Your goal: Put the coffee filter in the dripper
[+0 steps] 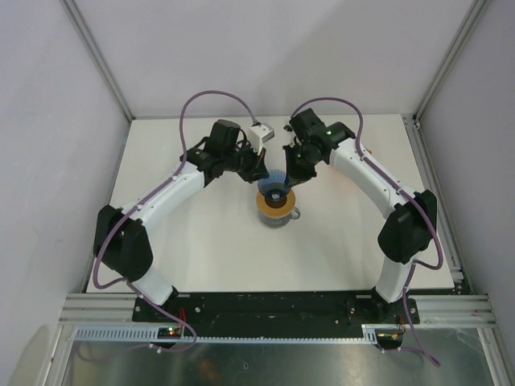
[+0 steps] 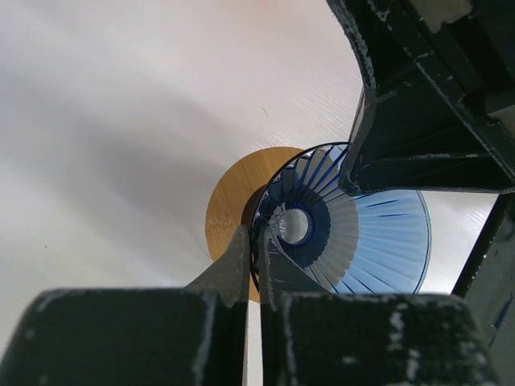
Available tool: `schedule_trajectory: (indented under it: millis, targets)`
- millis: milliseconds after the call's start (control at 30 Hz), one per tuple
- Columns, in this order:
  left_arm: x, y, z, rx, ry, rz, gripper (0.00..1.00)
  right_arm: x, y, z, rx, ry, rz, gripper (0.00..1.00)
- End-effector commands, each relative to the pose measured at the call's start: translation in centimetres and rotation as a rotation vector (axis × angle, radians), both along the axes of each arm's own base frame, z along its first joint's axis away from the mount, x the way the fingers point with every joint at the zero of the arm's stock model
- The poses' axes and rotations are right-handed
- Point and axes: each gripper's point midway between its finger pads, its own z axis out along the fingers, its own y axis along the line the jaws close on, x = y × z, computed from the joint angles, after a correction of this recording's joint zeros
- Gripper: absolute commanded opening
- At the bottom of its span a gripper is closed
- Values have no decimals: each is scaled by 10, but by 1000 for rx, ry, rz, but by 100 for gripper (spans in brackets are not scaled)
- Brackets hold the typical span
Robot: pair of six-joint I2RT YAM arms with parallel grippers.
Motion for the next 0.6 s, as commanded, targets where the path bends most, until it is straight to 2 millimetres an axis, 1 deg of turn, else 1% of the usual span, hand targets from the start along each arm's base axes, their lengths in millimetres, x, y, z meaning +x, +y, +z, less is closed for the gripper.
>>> schedule_trajectory:
  millis: [0, 167, 333, 433, 567]
  targets:
    - [-46, 10, -61, 123, 265, -62, 0, 7, 4, -6, -3, -3, 15, 0]
    - [-52, 12, -84, 137, 345, -70, 0, 5, 3, -23, 11, 43, 17, 0]
    - [-55, 15, -95, 152, 377, -70, 0, 3, -1, -34, -3, 55, 8, 0]
    - [-57, 18, -101, 163, 388, -66, 0, 3, -3, -37, -12, 50, 4, 0]
    - [-56, 21, -99, 175, 368, -53, 0, 2, -1, -38, -16, 24, 9, 0]
